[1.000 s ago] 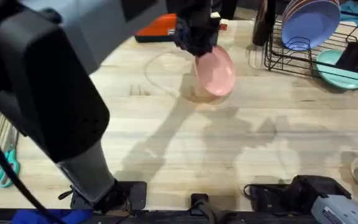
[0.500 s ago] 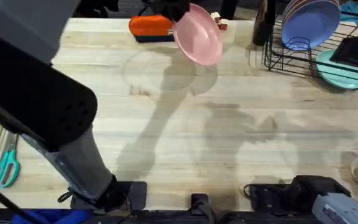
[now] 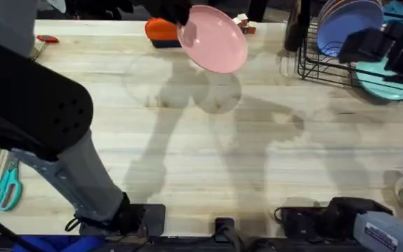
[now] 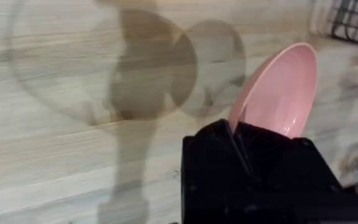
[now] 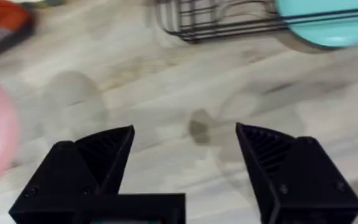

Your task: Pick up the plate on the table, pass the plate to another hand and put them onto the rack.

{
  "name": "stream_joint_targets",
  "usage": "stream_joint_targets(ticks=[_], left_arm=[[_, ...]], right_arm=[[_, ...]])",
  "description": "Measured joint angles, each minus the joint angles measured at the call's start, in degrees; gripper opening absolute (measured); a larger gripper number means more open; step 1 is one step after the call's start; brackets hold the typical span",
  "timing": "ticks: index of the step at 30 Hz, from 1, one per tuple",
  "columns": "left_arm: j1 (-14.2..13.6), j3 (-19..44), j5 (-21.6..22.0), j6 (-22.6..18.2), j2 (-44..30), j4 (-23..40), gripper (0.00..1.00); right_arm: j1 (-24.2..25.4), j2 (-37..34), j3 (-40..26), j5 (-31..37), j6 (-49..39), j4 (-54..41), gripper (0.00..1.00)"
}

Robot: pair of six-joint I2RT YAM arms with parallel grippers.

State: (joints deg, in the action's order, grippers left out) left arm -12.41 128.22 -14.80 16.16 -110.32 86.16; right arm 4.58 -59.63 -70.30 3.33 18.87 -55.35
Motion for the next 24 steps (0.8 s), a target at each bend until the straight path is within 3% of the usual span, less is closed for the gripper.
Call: stream_joint_targets(ticks=[10,24], left_arm=[[0.0,0.0,-7.6,-3.1,0.0,0.9,0.041],[0.0,0.0,-9.4,-3.6,0.0,0.9,0.041]], right_arm=[[0.0,-0.2,0.0,-14.0,0.4,6.2,0.994],[0.0,-0.2,0.0,-31.0,0.9,8.0,0.994]])
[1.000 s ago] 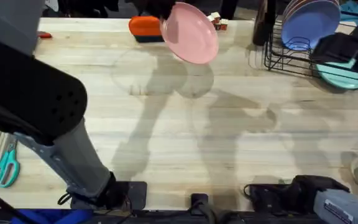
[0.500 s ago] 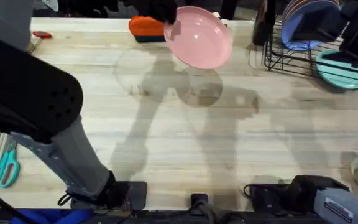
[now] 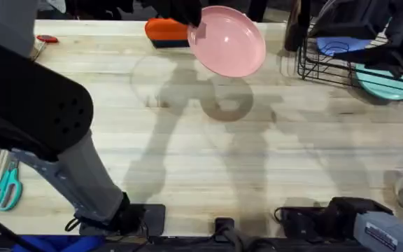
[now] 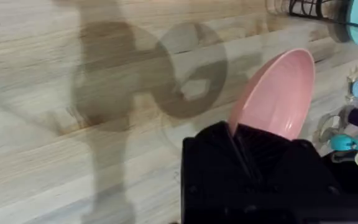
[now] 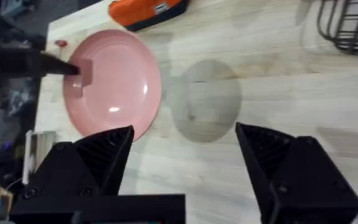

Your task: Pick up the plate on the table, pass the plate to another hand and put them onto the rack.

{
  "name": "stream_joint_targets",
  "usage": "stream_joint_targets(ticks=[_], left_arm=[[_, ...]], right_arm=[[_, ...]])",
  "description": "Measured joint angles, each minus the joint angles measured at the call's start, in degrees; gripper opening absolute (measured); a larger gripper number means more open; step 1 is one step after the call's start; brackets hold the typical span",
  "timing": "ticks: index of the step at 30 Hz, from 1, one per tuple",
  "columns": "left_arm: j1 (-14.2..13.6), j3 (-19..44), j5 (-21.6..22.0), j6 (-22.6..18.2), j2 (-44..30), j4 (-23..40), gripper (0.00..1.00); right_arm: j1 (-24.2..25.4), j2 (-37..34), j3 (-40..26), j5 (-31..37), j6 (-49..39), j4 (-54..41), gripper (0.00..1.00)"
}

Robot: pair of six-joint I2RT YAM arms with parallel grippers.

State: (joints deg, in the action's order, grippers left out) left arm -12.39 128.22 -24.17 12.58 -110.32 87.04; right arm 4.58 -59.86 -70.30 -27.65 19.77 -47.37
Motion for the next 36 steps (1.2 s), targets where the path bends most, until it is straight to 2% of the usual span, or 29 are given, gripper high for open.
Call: stream_joint_targets(ticks=[17,28,36], left_arm=[[0.0,0.0,-1.1,-0.4,0.0,0.0,0.041],[0.0,0.0,-1.8,-2.1,0.0,0.0,0.041],[0.0,0.0,-1.8,-2.3,0.0,0.0,0.041]], right_arm=[[0.0,0.0,0.0,-2.8,0.4,-0.1,0.994],[-0.1,0.0,0.0,-3.0,6.0,0.5,0.994],[-3.8,-2.3,0.0,-3.2,6.9,3.3,0.994]])
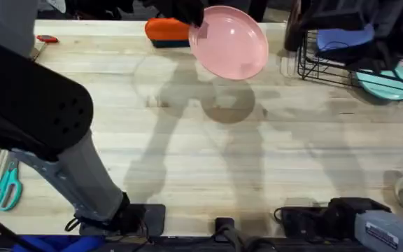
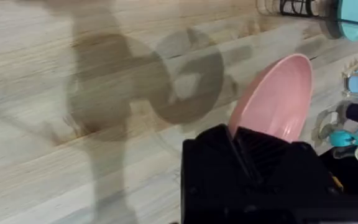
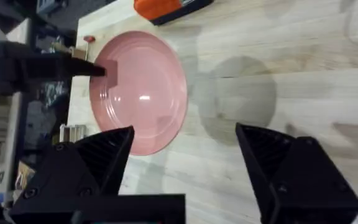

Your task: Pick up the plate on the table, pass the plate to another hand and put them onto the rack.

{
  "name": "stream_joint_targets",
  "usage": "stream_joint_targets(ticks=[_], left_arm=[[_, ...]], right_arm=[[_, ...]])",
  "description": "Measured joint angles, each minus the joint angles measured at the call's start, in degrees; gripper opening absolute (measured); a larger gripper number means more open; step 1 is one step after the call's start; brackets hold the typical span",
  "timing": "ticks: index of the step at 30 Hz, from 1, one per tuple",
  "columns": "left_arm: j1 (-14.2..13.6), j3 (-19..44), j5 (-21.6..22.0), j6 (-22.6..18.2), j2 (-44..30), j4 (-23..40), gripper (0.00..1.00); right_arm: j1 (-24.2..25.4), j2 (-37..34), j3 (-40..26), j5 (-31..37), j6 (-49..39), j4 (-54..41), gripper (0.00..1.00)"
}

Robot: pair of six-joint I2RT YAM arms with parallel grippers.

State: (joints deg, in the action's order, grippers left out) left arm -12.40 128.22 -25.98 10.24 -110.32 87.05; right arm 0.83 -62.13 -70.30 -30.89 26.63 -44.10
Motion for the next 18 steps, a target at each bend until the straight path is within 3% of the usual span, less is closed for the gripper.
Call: stream_joint_targets(ticks=[18], left_arm=[[0.0,0.0,0.0,0.0,0.0,0.0,0.041]], right_arm=[[-10.6,-10.4,0.0,7.4,0.0,4.6,0.994]])
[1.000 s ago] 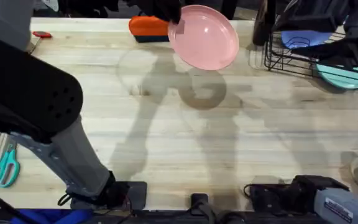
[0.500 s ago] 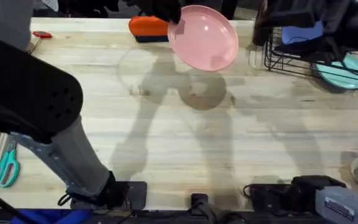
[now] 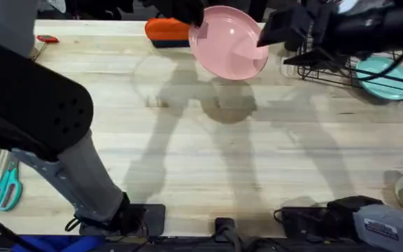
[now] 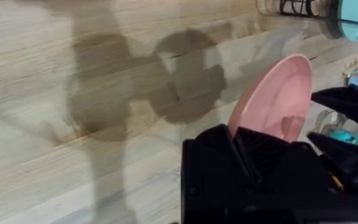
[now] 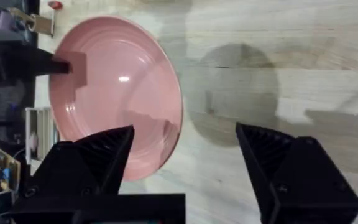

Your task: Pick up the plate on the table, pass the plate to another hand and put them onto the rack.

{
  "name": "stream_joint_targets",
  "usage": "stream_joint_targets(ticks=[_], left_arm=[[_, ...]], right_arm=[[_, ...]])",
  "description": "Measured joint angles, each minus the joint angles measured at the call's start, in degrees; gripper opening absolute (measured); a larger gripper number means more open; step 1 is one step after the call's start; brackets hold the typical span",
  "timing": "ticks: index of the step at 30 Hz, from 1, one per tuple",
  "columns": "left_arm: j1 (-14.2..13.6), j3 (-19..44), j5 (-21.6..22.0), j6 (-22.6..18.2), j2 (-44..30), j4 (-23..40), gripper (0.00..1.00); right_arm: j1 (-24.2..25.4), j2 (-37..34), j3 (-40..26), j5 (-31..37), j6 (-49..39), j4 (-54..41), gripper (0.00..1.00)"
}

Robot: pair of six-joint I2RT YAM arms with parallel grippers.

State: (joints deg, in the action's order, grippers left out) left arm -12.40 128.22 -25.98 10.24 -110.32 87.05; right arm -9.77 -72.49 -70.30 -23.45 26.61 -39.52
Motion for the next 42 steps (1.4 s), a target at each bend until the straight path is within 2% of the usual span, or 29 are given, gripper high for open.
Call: stream_joint_targets(ticks=[5,14,21,36,42], left_arm=[[0.0,0.0,0.0,0.0,0.0,0.0,0.041],[0.0,0.0,0.0,0.0,0.0,0.0,0.041],[0.0,0.0,0.0,0.0,0.0,0.0,0.041],[0.0,0.0,0.0,0.0,0.0,0.0,0.041],[0.0,0.0,-0.1,0.0,0.0,0.0,0.041]], right_arm=[[-2.1,-3.1,0.0,0.6,0.0,2.1,0.989],[-3.4,-6.0,0.0,1.0,0.0,3.1,0.856],[-3.4,-6.0,0.0,1.2,0.0,3.1,0.645],[-3.4,-6.0,0.0,1.1,0.0,2.8,0.343],[-3.4,-5.9,0.0,1.0,0.0,2.9,0.086]])
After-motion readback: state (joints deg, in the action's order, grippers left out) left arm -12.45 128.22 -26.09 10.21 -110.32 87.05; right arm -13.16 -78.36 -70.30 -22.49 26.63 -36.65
